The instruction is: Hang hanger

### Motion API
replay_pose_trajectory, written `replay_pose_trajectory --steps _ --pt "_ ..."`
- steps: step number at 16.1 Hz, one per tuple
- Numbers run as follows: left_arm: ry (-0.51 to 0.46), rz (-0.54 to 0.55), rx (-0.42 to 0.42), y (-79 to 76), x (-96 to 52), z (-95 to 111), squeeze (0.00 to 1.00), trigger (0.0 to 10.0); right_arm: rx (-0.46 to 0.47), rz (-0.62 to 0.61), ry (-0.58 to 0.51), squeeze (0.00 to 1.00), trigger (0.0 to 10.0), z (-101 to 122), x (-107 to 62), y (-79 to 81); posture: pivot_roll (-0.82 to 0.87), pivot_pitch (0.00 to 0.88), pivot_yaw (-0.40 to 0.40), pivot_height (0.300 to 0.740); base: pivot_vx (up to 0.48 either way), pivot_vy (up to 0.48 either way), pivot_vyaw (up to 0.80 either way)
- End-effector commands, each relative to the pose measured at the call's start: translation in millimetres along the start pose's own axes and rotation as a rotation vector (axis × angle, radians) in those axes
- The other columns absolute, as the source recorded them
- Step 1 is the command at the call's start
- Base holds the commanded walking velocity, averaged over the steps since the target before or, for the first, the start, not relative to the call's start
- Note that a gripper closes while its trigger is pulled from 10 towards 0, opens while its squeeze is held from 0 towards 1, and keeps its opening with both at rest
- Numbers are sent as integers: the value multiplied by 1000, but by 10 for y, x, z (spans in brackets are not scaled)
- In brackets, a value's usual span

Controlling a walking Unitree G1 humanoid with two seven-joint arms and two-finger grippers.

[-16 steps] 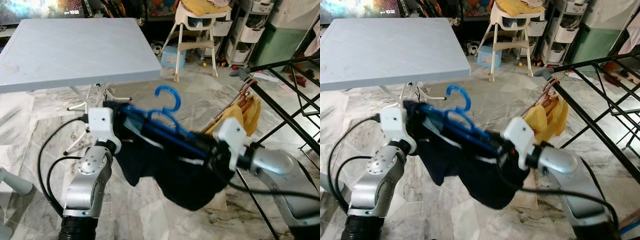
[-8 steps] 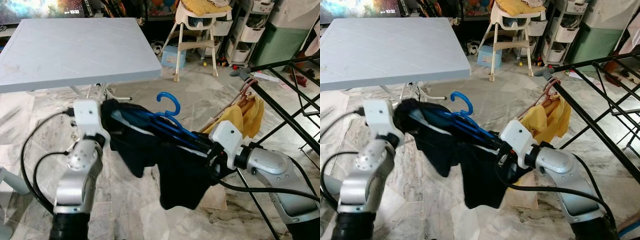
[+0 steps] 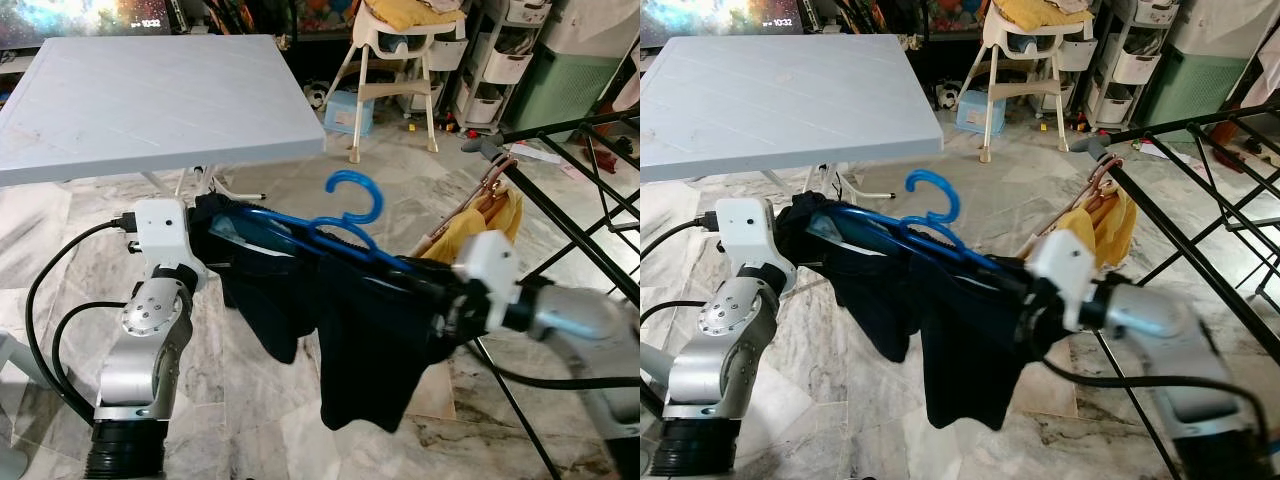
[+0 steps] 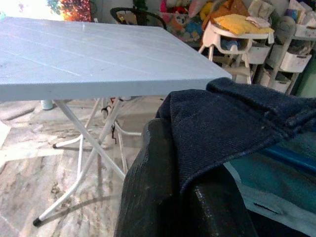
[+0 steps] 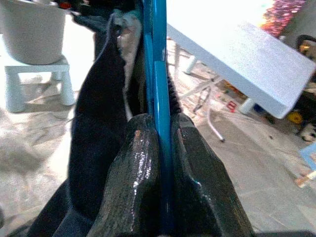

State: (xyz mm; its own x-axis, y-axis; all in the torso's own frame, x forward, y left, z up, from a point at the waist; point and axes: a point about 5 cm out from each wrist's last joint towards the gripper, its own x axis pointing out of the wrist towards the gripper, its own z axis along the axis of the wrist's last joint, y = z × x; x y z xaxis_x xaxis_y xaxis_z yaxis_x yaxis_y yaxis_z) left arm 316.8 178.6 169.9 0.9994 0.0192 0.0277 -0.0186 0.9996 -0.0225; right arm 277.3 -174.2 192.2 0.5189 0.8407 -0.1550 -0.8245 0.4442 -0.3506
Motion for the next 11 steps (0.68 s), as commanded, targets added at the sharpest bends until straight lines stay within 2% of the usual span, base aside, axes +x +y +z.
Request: replay_pose_trajectory --steps 1,8,10,11 --pt "3 180 33 426 -16 36 0 0 9 -70 67 0 10000 -48 -307 -186 -45 75 -34 740 0 0 0" --pt "4 211 26 566 19 66 0 0 75 132 204 0 10000 -95 -660 -162 -45 77 -33 740 0 0 0" --pt "20 207 9 551 14 38 0 0 111 119 168 0 10000 -28 -688 -224 -48 79 -32 740 0 0 0" --pt "37 189 5 502 11 -2 0 0 131 75 111 0 10000 40 -659 -295 -47 80 -31 740 0 0 0"
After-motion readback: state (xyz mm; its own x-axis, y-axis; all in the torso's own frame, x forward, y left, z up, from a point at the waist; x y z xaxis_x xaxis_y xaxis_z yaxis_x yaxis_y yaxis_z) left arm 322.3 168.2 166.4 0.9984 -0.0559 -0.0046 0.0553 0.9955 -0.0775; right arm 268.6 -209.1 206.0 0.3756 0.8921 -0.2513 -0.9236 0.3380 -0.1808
